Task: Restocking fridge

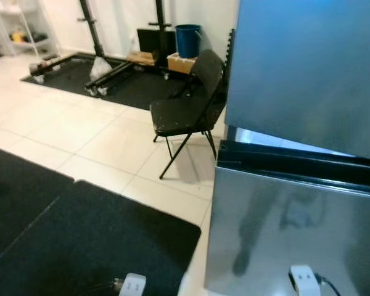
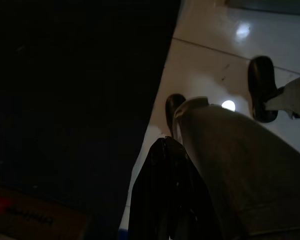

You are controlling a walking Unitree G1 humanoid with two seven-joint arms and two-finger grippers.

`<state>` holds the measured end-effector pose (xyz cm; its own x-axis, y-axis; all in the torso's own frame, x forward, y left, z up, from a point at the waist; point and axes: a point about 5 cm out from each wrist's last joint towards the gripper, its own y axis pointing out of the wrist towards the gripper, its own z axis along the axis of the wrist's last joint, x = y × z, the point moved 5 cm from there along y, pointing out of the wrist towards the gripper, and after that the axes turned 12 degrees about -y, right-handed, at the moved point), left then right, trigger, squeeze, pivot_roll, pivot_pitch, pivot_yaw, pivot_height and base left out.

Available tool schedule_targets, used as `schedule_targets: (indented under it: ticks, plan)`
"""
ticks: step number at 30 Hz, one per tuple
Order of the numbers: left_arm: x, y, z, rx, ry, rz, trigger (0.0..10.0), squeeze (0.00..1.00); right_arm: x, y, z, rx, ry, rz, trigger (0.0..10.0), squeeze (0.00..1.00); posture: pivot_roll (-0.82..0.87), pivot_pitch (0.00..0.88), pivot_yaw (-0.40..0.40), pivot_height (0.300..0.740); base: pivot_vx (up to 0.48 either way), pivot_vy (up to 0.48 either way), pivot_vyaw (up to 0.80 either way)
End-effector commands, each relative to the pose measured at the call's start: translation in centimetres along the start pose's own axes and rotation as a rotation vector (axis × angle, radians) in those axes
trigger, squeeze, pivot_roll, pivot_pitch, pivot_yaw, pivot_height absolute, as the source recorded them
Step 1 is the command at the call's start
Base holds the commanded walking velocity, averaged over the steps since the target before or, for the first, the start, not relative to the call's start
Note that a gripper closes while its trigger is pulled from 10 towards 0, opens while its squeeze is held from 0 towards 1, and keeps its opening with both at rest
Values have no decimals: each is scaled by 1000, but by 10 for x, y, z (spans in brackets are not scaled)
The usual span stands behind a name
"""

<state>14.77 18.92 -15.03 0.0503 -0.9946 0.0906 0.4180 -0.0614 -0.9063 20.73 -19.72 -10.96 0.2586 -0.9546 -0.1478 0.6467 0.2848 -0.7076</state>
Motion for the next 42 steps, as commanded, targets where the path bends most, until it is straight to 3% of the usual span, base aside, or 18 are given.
schedule_targets:
  ticks: [1,2,6,8,10,14,15,16,17,18,20,21,23,27,32,35,42]
  plan:
    - [-1,-2,-16,-52,2,1,10000,0,-4,-5,-4,43,86,61,10000,0,-28,0,-7,740,0,0,0]
    - [0,-2,-17,-54,5,0,10000,0,-8,-9,8,127,145,164,10000,0,-28,0,-8,740,0,0,0]
    - [0,-2,-17,-56,6,-1,10000,0,-12,-14,13,165,163,249,10000,0,-28,0,-8,740,0,0,0]
    - [0,-2,-18,-58,8,-2,10000,0,-18,-20,19,200,163,360,10000,0,-31,0,-9,740,0,0,0]
    - [0,-2,-18,-58,10,-3,10000,0,-26,-27,27,237,139,491,10000,0,-30,0,-10,740,0,0,0]
    - [0,-2,-17,-57,12,-4,10000,0,-32,-30,37,272,95,571,10000,0,-32,0,-9,740,0,0,0]
    - [0,-2,-17,-55,14,-4,10000,0,-33,-29,48,309,68,584,10000,0,-30,0,-9,740,0,0,0]
    - [0,-2,-17,-55,14,-4,10000,0,-33,-29,48,309,68,584,10000,0,-30,0,-9,740,0,0,0]
    - [-1,-2,-16,-54,15,-5,10000,0,-32,-28,64,362,44,585,10000,0,-30,0,-8,740,0,0,0]
    - [-1,-2,-16,-54,15,-5,10000,0,-32,-28,64,362,44,585,10000,0,-30,0,-8,740,0,0,0]
    - [-1,-2,-15,-51,20,-6,10000,0,-29,-25,94,461,3,561,10000,0,-33,0,-3,740,0,0,0]
    - [-1,-2,-15,-51,20,-6,10000,0,-29,-25,94,461,3,561,10000,0,-33,0,-3,740,0,0,0]
    - [0,-1,-14,-51,30,-9,10000,0,-28,-21,115,506,-60,525,10000,0,-35,0,-2,740,0,0,0]
    - [1,-1,-13,-50,33,-13,10000,0,-29,-20,132,516,-143,520,10000,0,-31,0,-4,740,0,0,0]
    - [2,-1,-13,-49,34,-15,10000,0,-22,-23,178,628,-255,423,10000,0,-30,0,-7,740,0,0,0]
    - [2,-1,-13,-50,34,-16,10000,0,-21,-23,180,635,-261,414,10000,0,-30,0,-7,740,0,0,0]
    - [4,-1,-16,-54,37,-19,10000,0,-20,-24,219,731,-327,301,10000,0,-27,0,-11,740,0,0,0]
